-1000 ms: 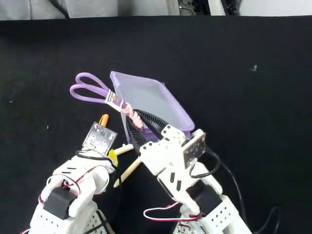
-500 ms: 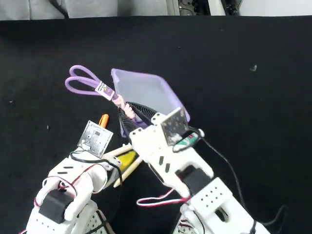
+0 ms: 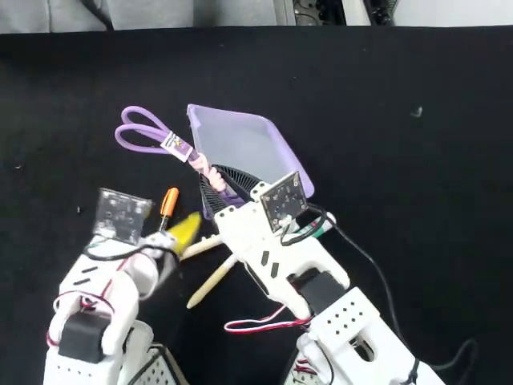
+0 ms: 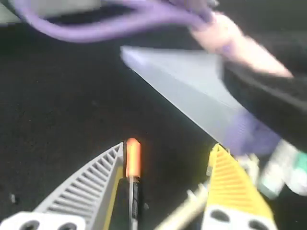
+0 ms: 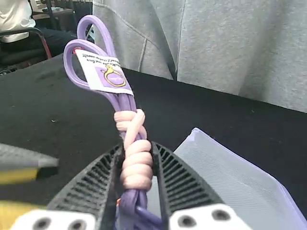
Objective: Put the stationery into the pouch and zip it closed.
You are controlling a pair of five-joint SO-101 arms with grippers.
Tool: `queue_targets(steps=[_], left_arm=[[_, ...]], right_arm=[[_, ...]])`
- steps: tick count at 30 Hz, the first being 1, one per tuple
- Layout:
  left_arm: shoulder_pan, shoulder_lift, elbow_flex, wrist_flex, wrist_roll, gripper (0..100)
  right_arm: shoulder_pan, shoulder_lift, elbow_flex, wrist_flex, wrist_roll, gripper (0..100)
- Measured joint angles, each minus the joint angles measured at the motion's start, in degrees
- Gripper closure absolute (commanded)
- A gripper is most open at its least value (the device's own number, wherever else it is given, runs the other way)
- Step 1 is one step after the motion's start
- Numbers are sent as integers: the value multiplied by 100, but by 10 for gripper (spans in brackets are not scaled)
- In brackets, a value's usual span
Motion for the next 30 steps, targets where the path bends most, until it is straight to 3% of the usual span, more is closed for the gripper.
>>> queue_targets(steps=[6, 22, 30], left_arm=[[-132, 26, 378, -730, 0, 728], [369, 26, 378, -782, -9, 728], [369, 18, 167, -510, 932, 726]], right_arm=[[0, 0, 0, 0, 0, 987], [0, 0, 0, 0, 9, 987], [0, 0, 0, -18, 9, 987]])
